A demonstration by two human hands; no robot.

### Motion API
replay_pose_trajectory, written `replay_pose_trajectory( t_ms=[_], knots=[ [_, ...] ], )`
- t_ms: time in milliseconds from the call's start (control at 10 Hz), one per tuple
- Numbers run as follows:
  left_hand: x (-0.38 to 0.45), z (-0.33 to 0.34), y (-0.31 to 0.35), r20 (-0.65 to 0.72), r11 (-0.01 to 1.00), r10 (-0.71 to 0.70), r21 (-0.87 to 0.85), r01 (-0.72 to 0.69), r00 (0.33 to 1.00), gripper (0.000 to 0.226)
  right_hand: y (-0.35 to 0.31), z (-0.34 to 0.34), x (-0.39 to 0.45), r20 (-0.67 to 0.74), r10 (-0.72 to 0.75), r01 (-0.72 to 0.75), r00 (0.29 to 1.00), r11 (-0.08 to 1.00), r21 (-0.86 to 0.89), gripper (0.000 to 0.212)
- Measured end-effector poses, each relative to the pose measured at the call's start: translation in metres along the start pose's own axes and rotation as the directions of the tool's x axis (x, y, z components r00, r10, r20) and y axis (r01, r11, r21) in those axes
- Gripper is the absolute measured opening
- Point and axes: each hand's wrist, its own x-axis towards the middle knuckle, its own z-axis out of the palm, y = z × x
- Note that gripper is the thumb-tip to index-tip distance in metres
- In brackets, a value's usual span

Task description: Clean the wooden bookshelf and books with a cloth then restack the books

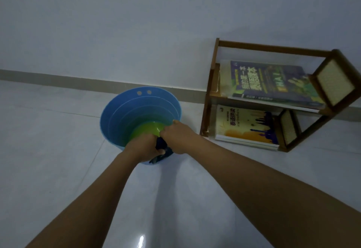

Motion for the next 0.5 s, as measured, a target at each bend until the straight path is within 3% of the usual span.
replay_pose_trajectory(
  t_ms=[100, 200, 300, 500],
  knots=[
    [-0.005, -0.007, 0.0, 0.04, 1.0, 0.017, -0.018, -0.016, 0.999, 0.027, 0.0, 0.001, -0.011, -0.036, 0.02, -0.02, 0.999, 1.0, 0.009, 0.046],
    [-0.011, -0.025, 0.013, 0.08, 0.997, 0.022, -0.079, -0.015, 0.997, 0.063, 0.008, -0.005, -0.03, -0.035, 0.109, -0.105, 0.993, 0.99, 0.096, 0.073],
    [-0.018, -0.052, 0.04, 0.039, 1.0, 0.024, 0.009, -0.025, 0.999, 0.084, 0.024, -0.02, -0.052, -0.031, 0.204, -0.196, 0.979, 0.966, 0.171, 0.068],
    [-0.026, -0.107, 0.115, -0.12, 0.993, 0.109, 0.065, -0.102, 0.987, 0.085, 0.067, -0.08, -0.13, -0.135, 0.407, -0.372, 0.903, 0.9, 0.227, 0.075]
  ],
)
